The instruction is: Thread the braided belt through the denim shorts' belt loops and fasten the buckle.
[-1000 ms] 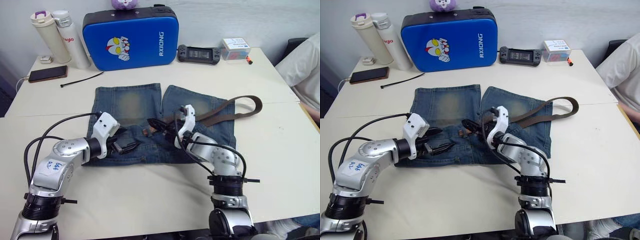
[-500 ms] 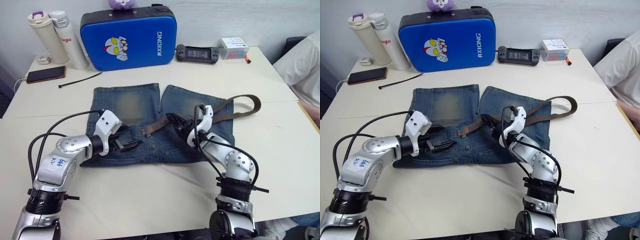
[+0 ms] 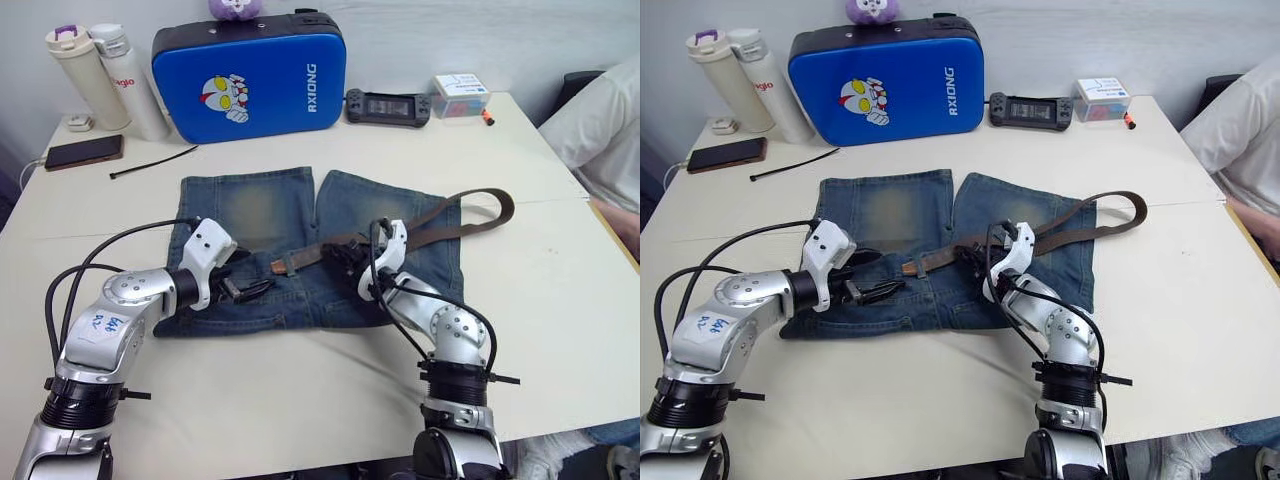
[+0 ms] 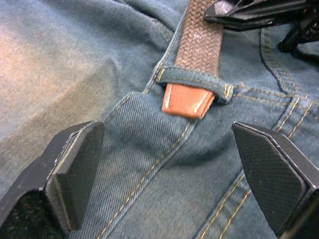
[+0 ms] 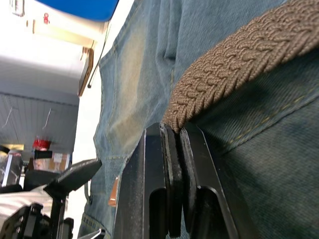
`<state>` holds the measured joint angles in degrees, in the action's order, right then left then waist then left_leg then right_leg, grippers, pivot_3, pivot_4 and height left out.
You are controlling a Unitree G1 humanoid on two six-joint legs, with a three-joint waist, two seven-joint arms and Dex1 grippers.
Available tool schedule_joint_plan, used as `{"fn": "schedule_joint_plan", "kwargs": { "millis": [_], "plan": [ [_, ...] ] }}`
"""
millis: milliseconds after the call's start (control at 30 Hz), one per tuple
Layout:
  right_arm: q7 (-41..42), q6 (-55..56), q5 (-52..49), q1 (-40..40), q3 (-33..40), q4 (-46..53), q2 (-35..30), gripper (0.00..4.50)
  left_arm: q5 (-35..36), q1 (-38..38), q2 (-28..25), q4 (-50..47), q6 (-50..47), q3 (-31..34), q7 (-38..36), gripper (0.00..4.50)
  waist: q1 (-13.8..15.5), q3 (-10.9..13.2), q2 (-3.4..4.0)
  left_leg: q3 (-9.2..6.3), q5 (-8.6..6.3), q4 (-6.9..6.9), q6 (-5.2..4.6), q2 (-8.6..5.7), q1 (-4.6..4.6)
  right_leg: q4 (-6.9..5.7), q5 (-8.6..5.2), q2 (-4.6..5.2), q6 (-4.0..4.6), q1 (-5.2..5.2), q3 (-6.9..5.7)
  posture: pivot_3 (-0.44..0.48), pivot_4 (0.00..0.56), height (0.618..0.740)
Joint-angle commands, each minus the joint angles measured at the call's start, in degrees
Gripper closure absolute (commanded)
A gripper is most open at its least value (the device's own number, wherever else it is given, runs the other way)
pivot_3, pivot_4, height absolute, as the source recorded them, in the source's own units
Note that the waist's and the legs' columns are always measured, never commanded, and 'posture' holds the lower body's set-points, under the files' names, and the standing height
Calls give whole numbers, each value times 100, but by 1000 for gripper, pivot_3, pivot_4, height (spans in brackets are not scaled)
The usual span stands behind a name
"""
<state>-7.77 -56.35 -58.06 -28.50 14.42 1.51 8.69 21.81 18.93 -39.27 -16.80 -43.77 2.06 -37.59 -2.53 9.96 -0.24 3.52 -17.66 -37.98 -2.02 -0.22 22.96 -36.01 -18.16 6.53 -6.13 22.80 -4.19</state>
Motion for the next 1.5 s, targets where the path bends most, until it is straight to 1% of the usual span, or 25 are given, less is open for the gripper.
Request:
{"fn": "schedule_joint_plan", "kwargs": {
  "millis": [33, 267, 400, 500, 600, 633, 733, 800, 833, 867, 933, 1000, 1100, 1200, 1300, 1333, 1433, 1500],
  "plan": [
    [129, -152, -37, 87, -379, -73, 327, 4413, 76, -115, -110, -339, -64, 148, -33, 0, -26, 0, 0, 0, 0, 2, 0, 0, -2, 0, 0, 0, 0, 0, 0, 0, 150, 725],
    [305, -156, 192, 56, -943, -65, 400, 4413, 121, -161, -121, -392, -153, 118, -57, 0, -62, 0, 0, 0, 0, 4, 2, 1, -2, 0, -2, 0, 4, 2, 1, 0, 150, 725],
    [458, -72, 247, -14, -1006, -192, 380, 4413, 133, -109, -98, -320, -169, 70, -75, 0, -59, 0, 0, -1, -1, 4, 3, 1, -2, 0, -2, 1, 4, 1, 2, 0, 150, 725],
    [466, -73, 211, -77, -887, -213, 299, 4413, 80, -30, -113, -230, -101, 14, -111, 0, -62, 0, 0, 0, -2, 4, 4, 1, -3, 0, -2, 1, 4, 1, 2, 0, 150, 725],
    [532, -339, -147, -8, -701, 102, 74, 3396, 20, 72, -91, -90, 9, -51, -160, 0, -49, 1, 1, 1, -2, 4, 4, 1, -3, 0, -2, 1, 4, 1, 3, 0, 150, 725],
    [655, -519, -193, 39, -765, 343, -151, 2930, 4, 120, -79, -35, 49, -76, -182, 0, -45, 1, 1, 0, -2, 4, 4, 0, -1, 0, -2, 1, 4, 3, 3, 0, 150, 725],
    [1122, -1088, -323, 131, -978, 1157, -1041, 1587, -33, 266, -55, 122, 166, -150, -266, 0, 14, 1, 2, -2, -3, 4, 2, -2, 11, 0, -2, 3, 4, 14, 2, 0, 150, 725],
    [1640, -1263, -343, 108, -1140, 1662, -1749, 603, -42, 383, -81, 242, 251, -173, -355, 0, 90, 2, 2, -1, -6, -2, -4, -7, 15, 2, -2, 8, 4, 14, 2, 0, 150, 725],
    [1975, -1252, -339, 109, -1192, 1882, -2112, 232, -37, 428, -107, 300, 308, -159, -417, 0, 103, 1, 1, -1, -8, -7, -7, -9, 21, 5, -2, 9, 4, 14, 2, 0, 150, 725],
    [2269, -1199, -315, 114, -1238, 2046, -2403, 75, -32, 454, -130, 341, 352, -139, -468, 0, 104, 1, 1, -1, -8, -11, -9, -11, 22, 6, -2, 11, 4, 14, 2, 0, 150, 725],
    [2873, -1089, -257, 127, -1315, 2287, -2955, 75, -22, 477, -199, 386, 418, -88, -571, 0, 104, 1, 1, 4, -9, -13, -9, -10, 22, 12, -2, 9, 3, 11, 2, 0, 150, 725],
    [3738, -742, 127, 134, -1611, 2588, -3701, 75, -15, 415, -367, 352, 527, -23, -754, 0, 103, 2, 1, 5, -8, -11, -9, -6, 21, 13, -2, 7, 3, 11, 0, 0, 150, 725],
    [5010, 465, 1377, 72, -2437, 2913, -4832, 75, -4, 327, -611, 207, 691, 76, -968, 0, 102, 2, 0, 12, -9, -9, -9, -5, 20, 17, -2, 6, 3, 13, -3, 0, 150, 725],
    [5785, 1432, 2364, -16, -3053, 2877, -5477, 75, -42, 288, -791, 44, 839, 72, -1101, 0, 111, 3, -1, 17, -9, -10, -10, -4, 20, 26, -2, 5, 3, 12, -4, 0, 150, 725],
    [6249, 2238, 3194, 66, -3436, 2746, -5871, 75, -156, 150, -990, -152, 1184, 22, -1309, 0, 118, 6, -6, 18, -9, -13, -10, -4, 21, 25, -2, 7, 3, 11, -4, 0, 150, 725],
    [6310, 2386, 3354, 116, -3485, 2670, -5905, 75, -183, 121, -1003, -213, 1284, 11, -1332, 0, 124, 6, -6, 18, -9, -14, -10, -4, 22, 26, -2, 7, 3, 11, -4, 0, 150, 725],
    [6396, 2629, 3609, 189, -3495, 2419, -5822, 75, -736, 75, -1147, -185, 1870, -377, -1404, 0, 177, 7, -8, 14, -9, -22, -10, -5, 21, 26, -2, 9, 3, 2, -11, 0, 150, 725],
    [6412, 2695, 3731, 196, -3457, 2294, -5735, 75, -1099, 171, -1090, -7, 2083, -621, -1271, 0, 235, 7, -7, 16, -9, -30, -10, -4, 19, 30, -2, 9, 3, -4, -16, 0, 150, 725]
  ]
}}
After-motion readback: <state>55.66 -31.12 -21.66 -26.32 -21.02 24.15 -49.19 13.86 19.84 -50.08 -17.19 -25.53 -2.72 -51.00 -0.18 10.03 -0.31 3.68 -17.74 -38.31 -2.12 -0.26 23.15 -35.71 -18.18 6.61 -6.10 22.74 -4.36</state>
